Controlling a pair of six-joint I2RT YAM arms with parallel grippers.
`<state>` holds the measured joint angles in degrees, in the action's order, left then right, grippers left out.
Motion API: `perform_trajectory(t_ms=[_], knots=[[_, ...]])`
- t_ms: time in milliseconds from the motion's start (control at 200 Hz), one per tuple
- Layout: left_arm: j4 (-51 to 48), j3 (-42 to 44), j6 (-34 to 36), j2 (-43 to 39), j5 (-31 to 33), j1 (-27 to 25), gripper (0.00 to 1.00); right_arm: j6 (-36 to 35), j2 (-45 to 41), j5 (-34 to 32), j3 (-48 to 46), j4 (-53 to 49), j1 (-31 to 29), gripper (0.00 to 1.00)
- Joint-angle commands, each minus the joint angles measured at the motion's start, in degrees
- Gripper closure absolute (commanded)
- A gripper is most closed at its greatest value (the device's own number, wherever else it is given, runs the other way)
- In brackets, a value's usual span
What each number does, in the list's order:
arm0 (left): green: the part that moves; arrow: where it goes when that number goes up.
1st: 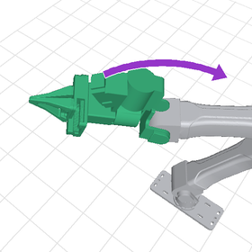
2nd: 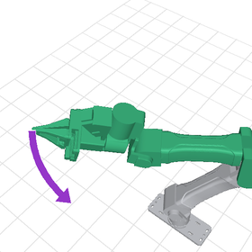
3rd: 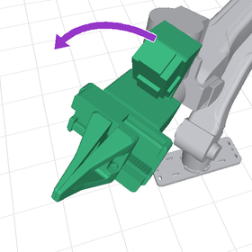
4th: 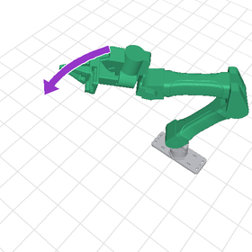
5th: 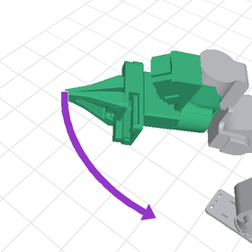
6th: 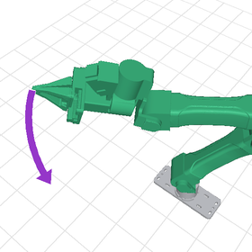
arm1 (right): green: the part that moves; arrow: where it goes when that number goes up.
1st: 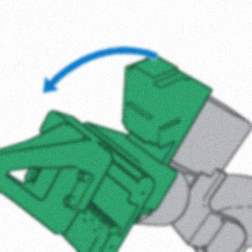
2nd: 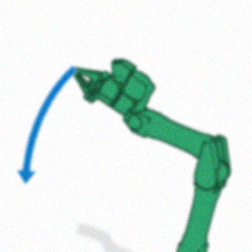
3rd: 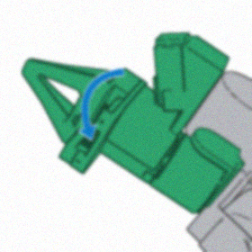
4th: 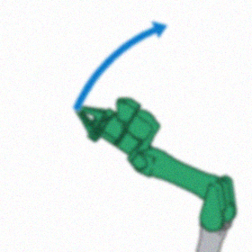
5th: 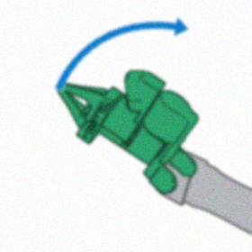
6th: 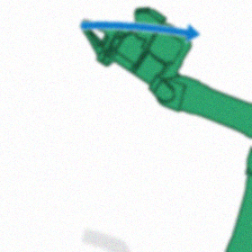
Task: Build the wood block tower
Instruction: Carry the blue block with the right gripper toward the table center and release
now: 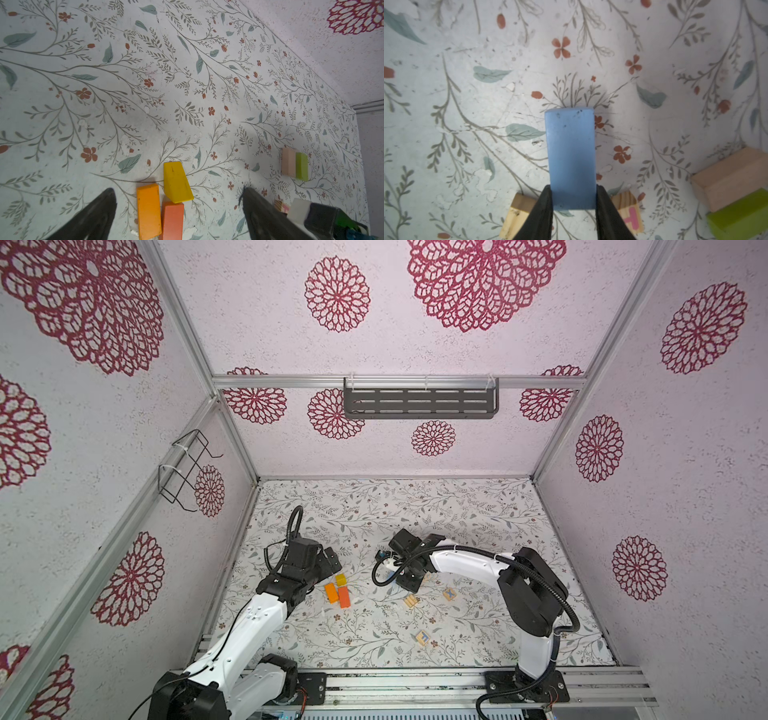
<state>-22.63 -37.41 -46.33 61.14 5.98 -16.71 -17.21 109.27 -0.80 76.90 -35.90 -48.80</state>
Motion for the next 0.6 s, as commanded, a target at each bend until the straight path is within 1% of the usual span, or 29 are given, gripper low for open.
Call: perform_trajectory(t_ms=[0, 60, 150, 250, 480, 595], knots=[[2.1, -1.2, 0.8, 1.1, -1.0, 0.4, 0.03, -2.3, 1.8, -2.1, 1.8, -1.9, 0.8, 0.56], [3.0, -1.1, 0.6, 1.6, -1.2, 0.3, 0.03, -2.5, 2.2, -2.3, 2.1, -1.9, 1.4, 0.51], [3.7, -1.5, 0.6, 2.3, -1.9, 0.3, 0.03, -2.7, 2.1, -2.4, 2.3, -1.7, 2.4, 0.48], [3.3, -2.6, 1.0, 3.0, -2.6, 0.3, 0.03, -2.5, 1.6, -3.8, 1.9, -1.1, 3.3, 0.47], [1.1, -5.1, 1.7, 3.4, -3.2, 0.0, 0.03, 0.0, 1.9, -10.3, 1.8, 0.5, 4.7, 0.46], [-0.7, -6.6, 2.8, 4.3, -3.6, -0.2, 0.03, 1.5, 1.6, -10.9, 1.2, 1.9, 5.4, 0.46]])
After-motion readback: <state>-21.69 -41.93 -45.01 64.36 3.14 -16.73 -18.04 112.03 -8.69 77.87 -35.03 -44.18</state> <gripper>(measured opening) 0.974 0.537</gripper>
